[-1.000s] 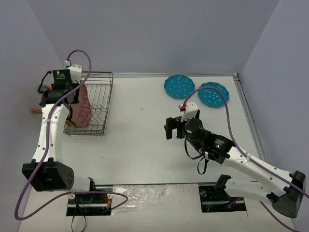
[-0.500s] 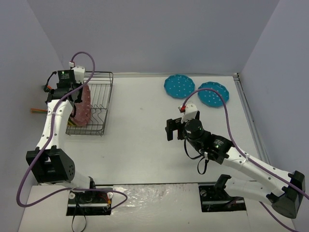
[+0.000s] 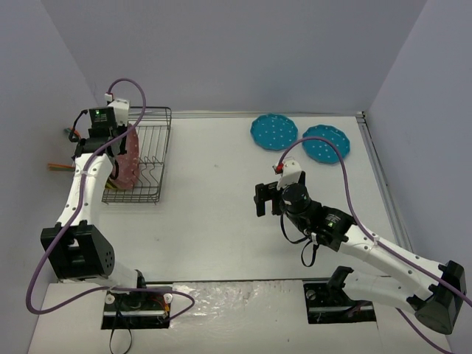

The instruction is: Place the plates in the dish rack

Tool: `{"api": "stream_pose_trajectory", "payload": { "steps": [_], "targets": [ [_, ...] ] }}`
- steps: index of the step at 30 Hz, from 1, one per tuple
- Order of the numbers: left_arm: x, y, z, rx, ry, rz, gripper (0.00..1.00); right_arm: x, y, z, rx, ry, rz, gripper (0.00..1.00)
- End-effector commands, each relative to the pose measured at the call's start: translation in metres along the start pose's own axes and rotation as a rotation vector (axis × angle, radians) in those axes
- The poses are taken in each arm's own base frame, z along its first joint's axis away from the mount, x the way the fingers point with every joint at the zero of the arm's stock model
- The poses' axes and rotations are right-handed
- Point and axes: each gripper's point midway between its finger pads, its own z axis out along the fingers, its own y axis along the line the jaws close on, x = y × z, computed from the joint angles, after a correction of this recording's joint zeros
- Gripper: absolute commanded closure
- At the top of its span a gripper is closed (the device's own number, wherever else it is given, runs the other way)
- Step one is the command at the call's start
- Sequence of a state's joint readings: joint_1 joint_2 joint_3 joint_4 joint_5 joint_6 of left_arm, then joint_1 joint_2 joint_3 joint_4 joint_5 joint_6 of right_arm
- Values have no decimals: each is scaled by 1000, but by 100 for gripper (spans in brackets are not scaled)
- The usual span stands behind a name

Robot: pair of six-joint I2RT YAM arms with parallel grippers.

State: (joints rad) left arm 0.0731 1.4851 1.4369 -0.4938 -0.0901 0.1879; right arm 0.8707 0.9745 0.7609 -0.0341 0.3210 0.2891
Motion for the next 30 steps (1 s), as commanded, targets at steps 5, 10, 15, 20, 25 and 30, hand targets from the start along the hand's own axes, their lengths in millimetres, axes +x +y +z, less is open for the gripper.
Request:
{"api": "stream_pose_trajectory", "payload": {
  "steps": [5,10,15,20,25,30],
  "targets": [
    [-44,21,-22,-92,-224,-166,100,-16,3,3,-7,-59,42,0],
    [-49,28,-33,-120,-235,-176,100,-18,2,2,-4,-64,42,0],
    [-41,30,-30,-142,-213,-192,100,-18,3,3,-5,-64,40,0],
    [-27,32,-28,-172,-164,-219,100,-17,2,1,-6,-66,47,0],
    [-27,25,-22,-139,-165,-187,100,-15,1,2,-1,-62,43,0],
    [-27,11,0,-68,-170,-95,100,-14,1,4,0,-56,33,0]
  ]
}}
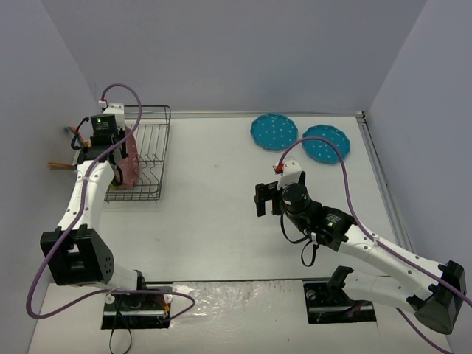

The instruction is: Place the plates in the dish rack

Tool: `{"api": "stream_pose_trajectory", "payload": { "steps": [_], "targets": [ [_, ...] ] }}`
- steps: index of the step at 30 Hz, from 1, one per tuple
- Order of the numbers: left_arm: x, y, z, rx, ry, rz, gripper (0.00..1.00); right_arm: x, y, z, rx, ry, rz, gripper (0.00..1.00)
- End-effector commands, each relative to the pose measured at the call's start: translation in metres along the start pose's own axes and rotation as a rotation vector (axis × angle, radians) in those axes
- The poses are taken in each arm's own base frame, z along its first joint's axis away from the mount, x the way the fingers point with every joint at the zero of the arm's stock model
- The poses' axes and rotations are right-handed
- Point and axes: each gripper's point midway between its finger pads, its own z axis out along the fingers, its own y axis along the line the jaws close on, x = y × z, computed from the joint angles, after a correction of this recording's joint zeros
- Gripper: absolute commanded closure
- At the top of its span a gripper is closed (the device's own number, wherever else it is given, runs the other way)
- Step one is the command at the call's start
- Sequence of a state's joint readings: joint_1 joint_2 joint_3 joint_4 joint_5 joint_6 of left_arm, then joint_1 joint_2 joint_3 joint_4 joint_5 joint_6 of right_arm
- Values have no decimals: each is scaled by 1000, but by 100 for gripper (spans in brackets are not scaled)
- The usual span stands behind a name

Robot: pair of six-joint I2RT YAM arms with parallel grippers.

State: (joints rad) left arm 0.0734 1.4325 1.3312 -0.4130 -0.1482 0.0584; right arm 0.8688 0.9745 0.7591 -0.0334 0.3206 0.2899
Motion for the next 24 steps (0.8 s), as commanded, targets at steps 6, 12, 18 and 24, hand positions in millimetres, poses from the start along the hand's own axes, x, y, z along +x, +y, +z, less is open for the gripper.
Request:
{"api": "stream_pose_trajectory", "payload": {
  "steps": [6,12,18,24],
  "targets": [
    [-35,-3,24,22,-139,71,100,-11,-1,4,3,-54,30,0],
    [-29,-9,31,42,-131,76,97,-7,-1,4,0,-45,27,0],
    [-24,-3,22,15,-123,71,64,-8,-4,6,14,-46,21,0],
    [-45,2,-3,21,-191,49,42,-14,-1,9,14,-50,11,0]
  ]
}}
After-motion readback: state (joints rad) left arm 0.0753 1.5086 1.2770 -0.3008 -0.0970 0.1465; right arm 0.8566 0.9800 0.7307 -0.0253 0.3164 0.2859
